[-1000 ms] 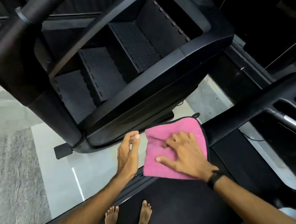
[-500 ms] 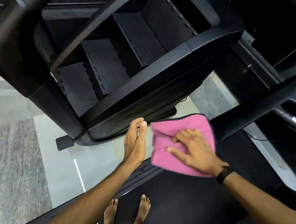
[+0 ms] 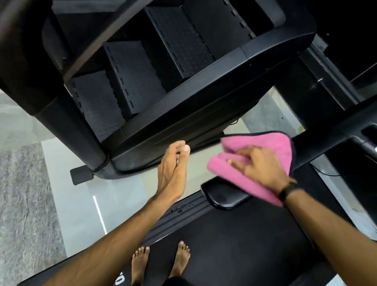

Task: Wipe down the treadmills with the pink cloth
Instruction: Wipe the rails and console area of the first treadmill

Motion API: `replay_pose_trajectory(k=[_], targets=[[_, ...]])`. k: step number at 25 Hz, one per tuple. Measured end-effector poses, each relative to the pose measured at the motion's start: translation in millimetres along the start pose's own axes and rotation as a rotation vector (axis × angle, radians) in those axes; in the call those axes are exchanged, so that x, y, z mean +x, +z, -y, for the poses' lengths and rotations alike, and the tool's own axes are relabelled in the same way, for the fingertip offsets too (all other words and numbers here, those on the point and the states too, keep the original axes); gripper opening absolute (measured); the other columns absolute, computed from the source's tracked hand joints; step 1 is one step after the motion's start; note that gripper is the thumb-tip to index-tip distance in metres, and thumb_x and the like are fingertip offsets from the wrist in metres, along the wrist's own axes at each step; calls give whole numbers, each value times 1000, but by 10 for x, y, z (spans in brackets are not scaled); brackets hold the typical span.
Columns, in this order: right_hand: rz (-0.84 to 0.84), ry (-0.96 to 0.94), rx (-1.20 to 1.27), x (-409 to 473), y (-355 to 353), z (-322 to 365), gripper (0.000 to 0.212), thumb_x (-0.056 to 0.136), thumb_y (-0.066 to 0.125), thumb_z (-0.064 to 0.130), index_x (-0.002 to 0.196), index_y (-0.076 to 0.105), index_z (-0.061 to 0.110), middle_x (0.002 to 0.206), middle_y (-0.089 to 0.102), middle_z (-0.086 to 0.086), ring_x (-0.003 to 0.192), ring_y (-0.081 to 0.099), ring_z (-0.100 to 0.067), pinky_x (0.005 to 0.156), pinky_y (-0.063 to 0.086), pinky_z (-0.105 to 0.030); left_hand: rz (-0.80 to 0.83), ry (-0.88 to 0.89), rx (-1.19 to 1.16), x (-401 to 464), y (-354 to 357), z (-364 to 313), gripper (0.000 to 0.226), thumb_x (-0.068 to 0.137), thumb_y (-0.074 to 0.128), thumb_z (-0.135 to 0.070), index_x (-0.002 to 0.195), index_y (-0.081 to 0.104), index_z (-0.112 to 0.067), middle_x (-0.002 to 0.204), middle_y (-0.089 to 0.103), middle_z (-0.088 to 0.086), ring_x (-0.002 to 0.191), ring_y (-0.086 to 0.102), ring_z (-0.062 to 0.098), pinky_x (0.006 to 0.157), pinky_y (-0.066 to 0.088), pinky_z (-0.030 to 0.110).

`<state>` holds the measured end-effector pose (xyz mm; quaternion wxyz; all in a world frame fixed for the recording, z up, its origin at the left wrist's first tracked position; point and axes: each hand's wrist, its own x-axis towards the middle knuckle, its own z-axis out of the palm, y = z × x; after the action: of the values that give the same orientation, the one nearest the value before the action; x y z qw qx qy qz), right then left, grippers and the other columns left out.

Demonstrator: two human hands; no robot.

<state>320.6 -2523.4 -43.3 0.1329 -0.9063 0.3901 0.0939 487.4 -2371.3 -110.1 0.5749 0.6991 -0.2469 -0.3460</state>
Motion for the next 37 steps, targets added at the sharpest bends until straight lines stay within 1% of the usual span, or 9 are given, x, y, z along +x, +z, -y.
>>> replay_pose_trajectory(k=[2, 8, 11, 14, 20, 25, 28, 32, 37], targets=[[88, 212, -183, 399, 4, 85, 42, 90, 59, 58, 105, 73, 22, 104, 74, -7, 101, 67, -29, 91, 51, -37, 14, 0, 19, -15, -2, 7, 65, 88, 32, -66, 130, 54, -22, 119, 60, -8, 102, 53, -5, 81, 35, 7], [25, -269, 121, -354, 296, 572, 42, 94, 52, 54, 118, 73, 27, 96, 68, 6, 89, 60, -13, 86, 46, -35, 37, 16, 18, 11, 115, -20, 72, 83, 27, -72, 128, 55, -23, 124, 60, -8, 114, 53, 8, 97, 40, 25], [9, 25, 59, -5, 11, 62, 41, 89, 62, 57, 110, 76, 25, 98, 74, -1, 92, 68, -21, 83, 53, -36, 25, 9, 5, -4, 80, -60, 74, 81, 27, -73, 128, 55, -23, 121, 60, -10, 105, 53, -2, 88, 36, 13], [220, 228, -203, 537, 75, 273, 51, 83, 64, 66, 101, 74, 19, 104, 73, -7, 101, 68, -30, 90, 52, -37, 20, 10, 30, -18, 61, -56, 73, 82, 26, -74, 128, 55, -24, 120, 59, -11, 106, 53, 1, 92, 39, 21], [65, -264, 152, -271, 208, 562, 35, 91, 60, 48, 108, 76, 23, 91, 69, 7, 86, 62, -12, 86, 47, -30, -5, 21, 29, 58, 36, -85, 67, 85, 27, -71, 125, 56, -25, 118, 60, -11, 113, 53, 8, 103, 41, 35], [202, 248, -156, 504, -17, 70, 45, 85, 66, 59, 100, 74, 18, 103, 74, -7, 102, 68, -29, 87, 51, -35, -10, 10, 43, 34, -45, -71, 61, 86, 28, -69, 122, 56, -28, 114, 59, -15, 111, 53, 8, 100, 41, 33], [298, 77, -106, 483, 317, 620, 44, 88, 63, 57, 108, 69, 18, 102, 72, -4, 98, 67, -25, 91, 52, -38, 50, -13, 73, -8, 43, -30, 55, 90, 29, -65, 122, 55, -29, 116, 58, -14, 115, 53, 11, 101, 40, 33], [12, -184, 152, -238, 243, 469, 39, 89, 52, 52, 95, 76, 20, 88, 68, 6, 81, 61, -16, 77, 46, -32, 50, -14, 60, 19, 70, -23, 57, 89, 27, -67, 120, 55, -28, 115, 58, -11, 114, 52, 10, 100, 39, 31], [151, 290, -200, 520, -20, -58, 42, 87, 64, 56, 102, 73, 18, 107, 74, -9, 102, 68, -30, 84, 49, -34, 44, -50, 70, 18, 6, -11, 36, 96, 33, -55, 115, 54, -33, 114, 58, -13, 111, 50, 8, 96, 37, 30]])
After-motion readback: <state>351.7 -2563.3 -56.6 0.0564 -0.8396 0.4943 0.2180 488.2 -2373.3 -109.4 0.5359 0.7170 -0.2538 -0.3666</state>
